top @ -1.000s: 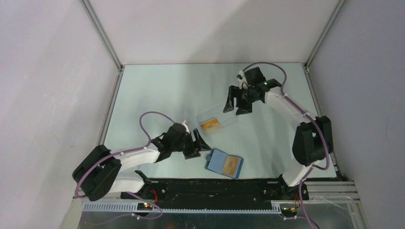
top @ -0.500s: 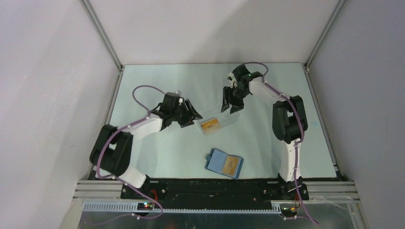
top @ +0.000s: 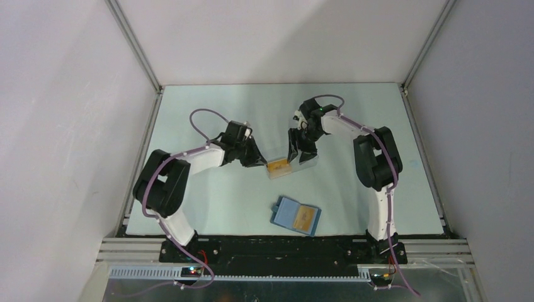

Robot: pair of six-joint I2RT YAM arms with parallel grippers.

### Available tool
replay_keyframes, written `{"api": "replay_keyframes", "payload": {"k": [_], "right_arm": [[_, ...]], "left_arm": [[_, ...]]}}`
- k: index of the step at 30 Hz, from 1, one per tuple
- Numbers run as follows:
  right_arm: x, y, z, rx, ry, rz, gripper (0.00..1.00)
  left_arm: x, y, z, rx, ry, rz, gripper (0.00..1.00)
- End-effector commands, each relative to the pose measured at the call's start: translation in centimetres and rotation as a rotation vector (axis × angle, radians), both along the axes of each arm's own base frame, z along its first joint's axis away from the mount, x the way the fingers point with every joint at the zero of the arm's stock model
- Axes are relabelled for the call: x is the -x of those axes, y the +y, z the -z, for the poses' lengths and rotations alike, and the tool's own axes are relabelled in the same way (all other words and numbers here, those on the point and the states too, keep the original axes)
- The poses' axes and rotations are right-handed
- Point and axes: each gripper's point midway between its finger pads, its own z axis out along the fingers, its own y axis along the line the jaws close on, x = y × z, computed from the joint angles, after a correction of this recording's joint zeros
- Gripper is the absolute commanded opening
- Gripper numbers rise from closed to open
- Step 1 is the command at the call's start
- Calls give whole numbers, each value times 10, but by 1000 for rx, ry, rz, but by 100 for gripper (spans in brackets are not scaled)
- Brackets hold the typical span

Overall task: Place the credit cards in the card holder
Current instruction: Pick up the credit card from the storage box.

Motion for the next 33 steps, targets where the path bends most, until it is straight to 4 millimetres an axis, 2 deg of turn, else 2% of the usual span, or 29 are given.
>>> {"api": "replay_keyframes", "payload": {"k": [1,3,9,13,21,33], "right_arm": [[2,13,-19,-48,-33,-12,56],[2,14,-20,-49,-36,-13,56],[6,18,-13,-36,-21,-17,45],[11,18,-9,-6,-20,-23,31],[24,13,3,86,-20,-25,25],[33,10,18,97,-7,-6,26]], "left_arm": [[10,-4,12,-41,10,63,7],[13,-5,12,-41,15,66,1],[23,-8,8,-36,17,78,0],[26,-8,4,-38,18,58,0],[28,-4,-4,-38,7,16,0],[30,-13,-3,-33,17,41,0]]}}
